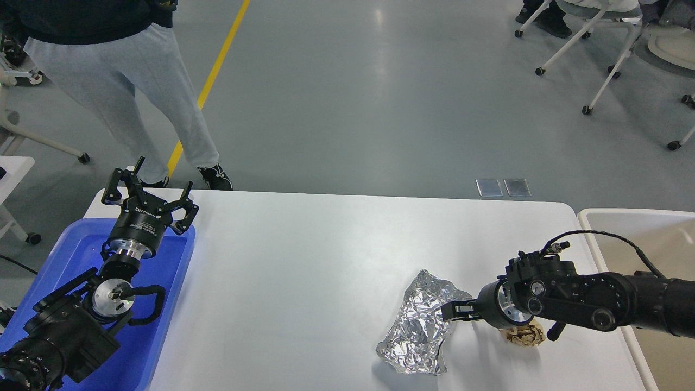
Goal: Tidy desktop
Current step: 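Lower the right gripper onto the silver foil wrapper and close it, then lift the foil wrapper with the right gripper toward the white bin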
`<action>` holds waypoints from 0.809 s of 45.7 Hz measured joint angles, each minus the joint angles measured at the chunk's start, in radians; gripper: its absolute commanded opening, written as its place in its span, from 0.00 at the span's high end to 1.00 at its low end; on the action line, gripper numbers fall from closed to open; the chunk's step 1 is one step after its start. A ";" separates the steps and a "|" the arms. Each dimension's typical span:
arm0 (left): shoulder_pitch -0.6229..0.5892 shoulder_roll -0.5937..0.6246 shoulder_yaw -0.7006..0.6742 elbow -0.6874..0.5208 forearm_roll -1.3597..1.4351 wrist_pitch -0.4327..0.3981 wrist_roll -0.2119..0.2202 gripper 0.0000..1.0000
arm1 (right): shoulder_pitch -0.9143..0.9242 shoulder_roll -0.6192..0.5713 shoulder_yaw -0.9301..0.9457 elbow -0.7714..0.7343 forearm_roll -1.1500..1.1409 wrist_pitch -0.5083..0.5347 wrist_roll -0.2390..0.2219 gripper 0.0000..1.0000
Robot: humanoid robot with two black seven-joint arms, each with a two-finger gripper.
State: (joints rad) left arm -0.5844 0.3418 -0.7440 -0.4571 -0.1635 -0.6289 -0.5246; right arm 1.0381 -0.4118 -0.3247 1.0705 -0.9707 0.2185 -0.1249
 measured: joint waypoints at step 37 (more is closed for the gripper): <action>0.000 0.000 0.000 0.000 0.000 0.000 0.000 0.00 | 0.034 -0.011 -0.024 -0.010 -0.064 0.008 0.008 1.00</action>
State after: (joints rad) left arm -0.5845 0.3420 -0.7440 -0.4575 -0.1633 -0.6290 -0.5246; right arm 1.0724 -0.4223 -0.3483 1.0609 -1.0349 0.2260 -0.1167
